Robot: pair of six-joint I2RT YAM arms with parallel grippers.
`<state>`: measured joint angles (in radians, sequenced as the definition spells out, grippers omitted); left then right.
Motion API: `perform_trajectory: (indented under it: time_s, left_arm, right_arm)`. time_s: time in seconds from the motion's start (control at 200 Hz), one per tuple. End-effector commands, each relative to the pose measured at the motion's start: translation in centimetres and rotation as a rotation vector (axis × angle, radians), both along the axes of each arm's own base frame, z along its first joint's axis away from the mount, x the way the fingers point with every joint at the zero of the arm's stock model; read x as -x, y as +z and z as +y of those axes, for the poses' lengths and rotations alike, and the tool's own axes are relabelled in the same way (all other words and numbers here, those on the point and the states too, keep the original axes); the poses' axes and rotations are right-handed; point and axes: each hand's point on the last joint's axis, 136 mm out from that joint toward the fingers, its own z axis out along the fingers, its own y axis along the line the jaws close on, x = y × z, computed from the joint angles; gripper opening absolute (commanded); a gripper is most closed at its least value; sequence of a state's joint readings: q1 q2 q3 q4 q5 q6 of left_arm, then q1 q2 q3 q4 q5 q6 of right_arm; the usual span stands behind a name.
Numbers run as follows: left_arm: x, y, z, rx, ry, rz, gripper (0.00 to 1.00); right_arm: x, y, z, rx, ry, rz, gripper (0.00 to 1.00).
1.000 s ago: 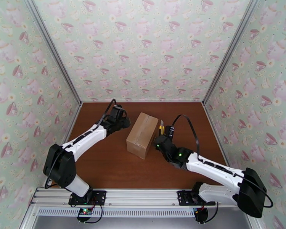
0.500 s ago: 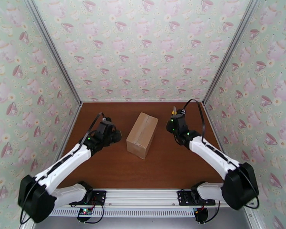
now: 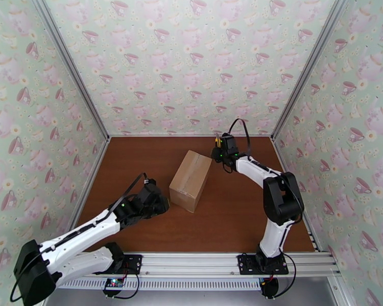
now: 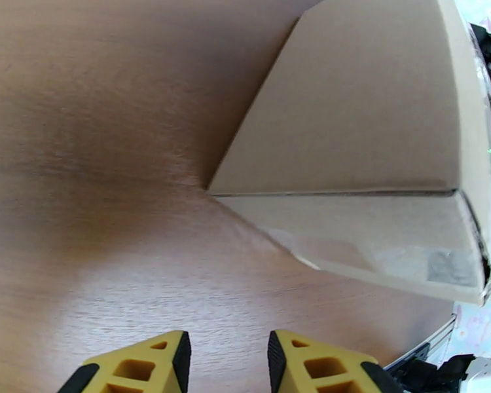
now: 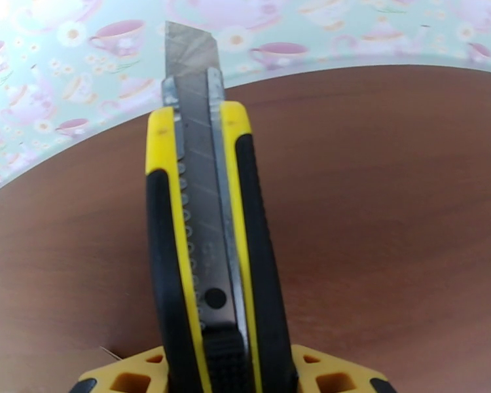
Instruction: Unpack the express box
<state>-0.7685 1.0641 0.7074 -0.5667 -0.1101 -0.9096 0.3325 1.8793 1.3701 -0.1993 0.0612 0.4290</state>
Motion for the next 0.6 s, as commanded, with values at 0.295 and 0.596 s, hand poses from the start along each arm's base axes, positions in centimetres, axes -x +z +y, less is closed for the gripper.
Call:
perform_trajectory:
  time_s: [0.295, 0.596]
  left_arm:
    - [-4.0, -0.1, -2.8, 0.003, 0.027, -0.056, 0.38]
    - [-5.2, -1.2, -1.6, -0.076, 0.064, -0.050, 0.38]
  right_arm:
    - [1.1, 1.7, 2.9, -0.021, 0.092, -0.037, 0.00]
    - [4.7, 2.2, 2.7, -0.044, 0.085, -0.048, 0.00]
